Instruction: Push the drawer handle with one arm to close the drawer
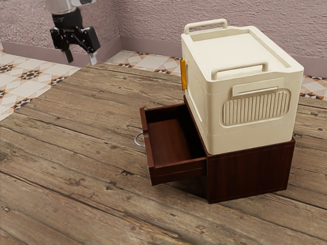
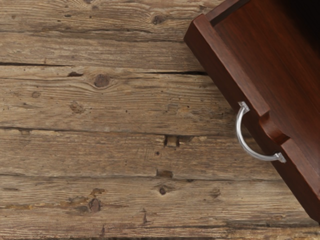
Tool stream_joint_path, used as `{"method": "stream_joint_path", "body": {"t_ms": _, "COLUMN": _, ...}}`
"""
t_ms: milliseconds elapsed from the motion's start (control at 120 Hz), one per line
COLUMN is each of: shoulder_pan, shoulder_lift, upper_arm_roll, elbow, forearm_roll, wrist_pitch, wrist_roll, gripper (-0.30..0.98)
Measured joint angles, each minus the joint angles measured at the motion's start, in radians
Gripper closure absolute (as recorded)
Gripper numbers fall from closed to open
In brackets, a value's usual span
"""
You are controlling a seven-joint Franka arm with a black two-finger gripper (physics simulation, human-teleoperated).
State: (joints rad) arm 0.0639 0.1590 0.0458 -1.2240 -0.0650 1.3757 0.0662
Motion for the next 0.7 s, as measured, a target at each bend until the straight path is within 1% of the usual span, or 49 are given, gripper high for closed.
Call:
{"method": "stream_joint_path", "body": {"t_ms": 200, "shoulder_pan": -0.004, "shoulder_lift": 0.000, "upper_arm_roll": -0.002, "elbow": 0.016, "forearm_roll": -0.004, "wrist_pitch": -0.046, "wrist_roll": 0.034, "gripper": 0.00}}
{"method": "stream_joint_path", "body": {"t_ms": 250, "shoulder_pan": -0.033, "shoulder_lift": -0.044, "upper_arm_roll": -0.008, "elbow": 0.097, "forearm_roll": 0.025, "wrist_pitch": -0.064, "wrist_roll": 0.045, "gripper": 0.00}}
{"method": "stream_joint_path", "body": {"t_ms": 300, "shoulder_pan": -0.053, "shoulder_lift": -0.074, "upper_arm_roll": -0.033, "elbow": 0.135, "forearm_roll": 0.044, "wrist_pitch": -0.077, "wrist_roll": 0.074, "gripper": 0.00}}
{"method": "stream_joint_path", "body": {"t_ms": 342, "shoulder_pan": -0.066, "shoulder_lift": -0.084, "upper_arm_roll": -0.058, "elbow": 0.152, "forearm_roll": 0.055, "wrist_pitch": -0.081, "wrist_roll": 0.111, "gripper": 0.00}}
{"method": "stream_joint_path", "body": {"t_ms": 425, "shoulder_pan": -0.122, "shoulder_lift": -0.089, "upper_arm_roll": -0.092, "elbow": 0.169, "forearm_roll": 0.138, "wrist_pitch": -0.083, "wrist_roll": 0.178, "gripper": 0.00}}
{"method": "stream_joint_path", "body": {"t_ms": 483, "shoulder_pan": -0.158, "shoulder_lift": -0.091, "upper_arm_roll": -0.098, "elbow": 0.164, "forearm_roll": 0.164, "wrist_pitch": -0.084, "wrist_roll": 0.225, "gripper": 0.00}}
{"method": "stream_joint_path", "body": {"t_ms": 533, "shoulder_pan": -0.163, "shoulder_lift": -0.114, "upper_arm_roll": -0.099, "elbow": 0.085, "forearm_roll": 0.165, "wrist_pitch": -0.077, "wrist_roll": 0.263, "gripper": 0.00}}
{"method": "stream_joint_path", "body": {"t_ms": 617, "shoulder_pan": -0.137, "shoulder_lift": -0.277, "upper_arm_roll": -0.100, "elbow": -0.266, "forearm_roll": 0.162, "wrist_pitch": 0.016, "wrist_roll": 0.330, "gripper": 0.00}}
{"method": "stream_joint_path", "body": {"t_ms": 658, "shoulder_pan": -0.101, "shoulder_lift": -0.316, "upper_arm_roll": -0.099, "elbow": -0.411, "forearm_roll": 0.161, "wrist_pitch": 0.080, "wrist_roll": 0.365, "gripper": 0.00}}
{"method": "stream_joint_path", "body": {"t_ms": 700, "shoulder_pan": -0.074, "shoulder_lift": -0.333, "upper_arm_roll": -0.097, "elbow": -0.518, "forearm_roll": 0.160, "wrist_pitch": 0.146, "wrist_roll": 0.398, "gripper": 0.01}}
